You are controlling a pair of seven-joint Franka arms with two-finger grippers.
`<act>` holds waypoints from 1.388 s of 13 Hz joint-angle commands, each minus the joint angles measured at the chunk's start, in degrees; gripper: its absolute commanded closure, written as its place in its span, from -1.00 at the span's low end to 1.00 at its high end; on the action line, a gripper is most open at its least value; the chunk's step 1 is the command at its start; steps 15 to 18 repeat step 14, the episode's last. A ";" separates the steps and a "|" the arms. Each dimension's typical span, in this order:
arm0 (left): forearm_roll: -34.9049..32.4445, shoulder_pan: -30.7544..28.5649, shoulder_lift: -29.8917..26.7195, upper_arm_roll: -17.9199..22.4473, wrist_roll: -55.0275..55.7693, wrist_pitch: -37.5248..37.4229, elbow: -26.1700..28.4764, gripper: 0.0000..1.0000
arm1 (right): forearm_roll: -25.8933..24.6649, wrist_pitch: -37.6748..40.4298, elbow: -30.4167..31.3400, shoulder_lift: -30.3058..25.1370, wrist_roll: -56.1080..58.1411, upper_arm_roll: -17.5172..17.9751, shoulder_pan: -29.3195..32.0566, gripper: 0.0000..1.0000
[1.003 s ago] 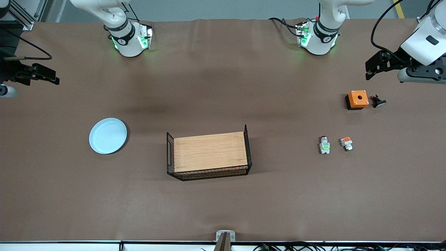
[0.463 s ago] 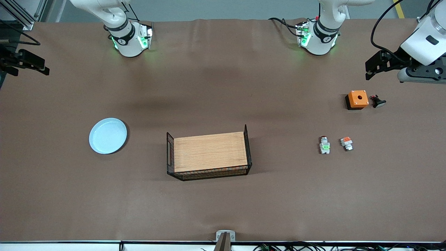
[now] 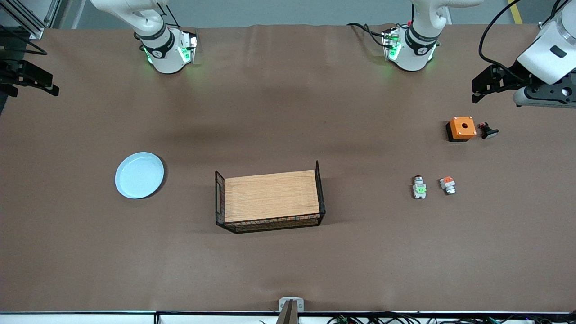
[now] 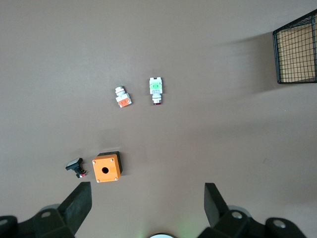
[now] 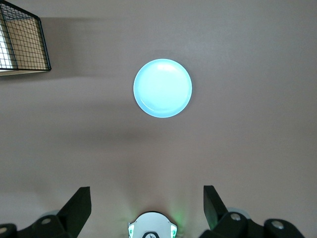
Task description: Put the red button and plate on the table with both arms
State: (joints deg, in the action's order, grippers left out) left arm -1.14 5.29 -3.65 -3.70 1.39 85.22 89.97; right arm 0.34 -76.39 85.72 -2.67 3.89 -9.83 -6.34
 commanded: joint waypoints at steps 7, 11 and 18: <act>-0.44 0.34 -0.92 -0.34 1.07 0.29 0.38 -1.00 | -1.14 -0.77 -1.17 0.82 -0.19 -0.01 -0.07 -1.00; -0.53 0.25 -0.92 -0.34 1.07 0.29 0.38 -1.00 | -0.70 -0.77 -1.17 0.82 -0.19 -0.10 0.10 -1.00; -0.44 0.34 -0.92 -0.34 1.07 0.21 0.30 -1.00 | -0.78 -0.77 -1.17 0.82 -0.19 -0.10 0.19 -1.00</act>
